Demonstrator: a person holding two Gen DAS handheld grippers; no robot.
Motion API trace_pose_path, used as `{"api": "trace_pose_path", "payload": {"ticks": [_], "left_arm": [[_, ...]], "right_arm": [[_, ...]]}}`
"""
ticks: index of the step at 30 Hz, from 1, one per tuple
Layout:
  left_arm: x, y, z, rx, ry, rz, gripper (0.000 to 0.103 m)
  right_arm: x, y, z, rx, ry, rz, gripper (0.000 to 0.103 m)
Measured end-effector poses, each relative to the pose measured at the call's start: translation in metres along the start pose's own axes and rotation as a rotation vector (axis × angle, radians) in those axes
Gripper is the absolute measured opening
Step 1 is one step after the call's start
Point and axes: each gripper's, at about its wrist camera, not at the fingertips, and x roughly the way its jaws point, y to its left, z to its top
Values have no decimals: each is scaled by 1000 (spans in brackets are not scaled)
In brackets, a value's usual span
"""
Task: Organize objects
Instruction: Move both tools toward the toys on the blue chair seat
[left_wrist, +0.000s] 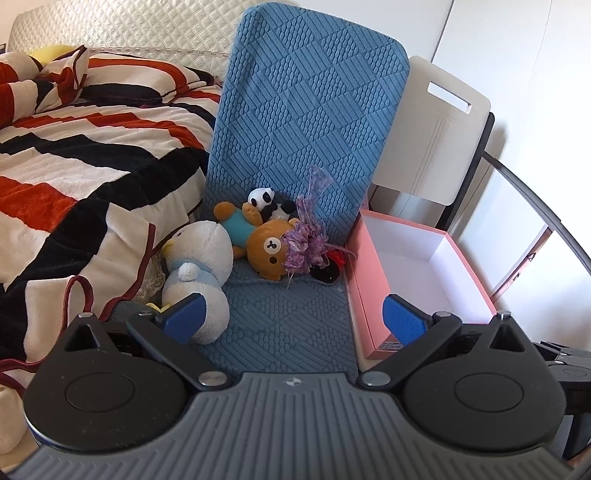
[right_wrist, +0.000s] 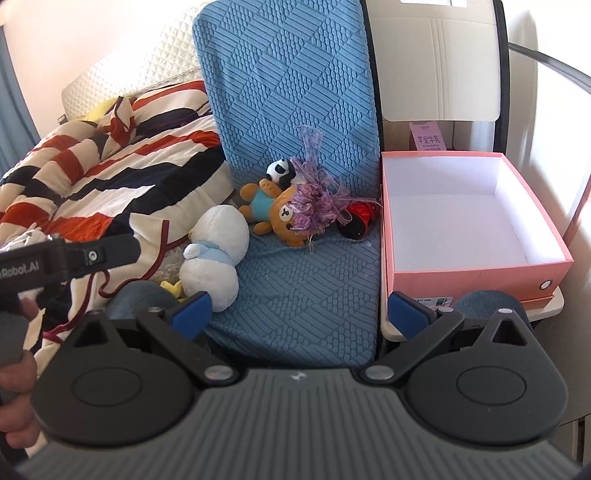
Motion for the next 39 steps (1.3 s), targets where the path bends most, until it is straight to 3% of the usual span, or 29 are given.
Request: {"api": "trace_pose_path", "payload": {"ticks": [26, 39], "left_arm": [[88, 20, -5, 3, 64, 49, 103], [125, 33, -7, 17, 80, 129, 103]], "right_arm": [[75, -15, 0, 2, 69, -24, 103], [107, -20, -3, -17, 67, -34, 103]]}}
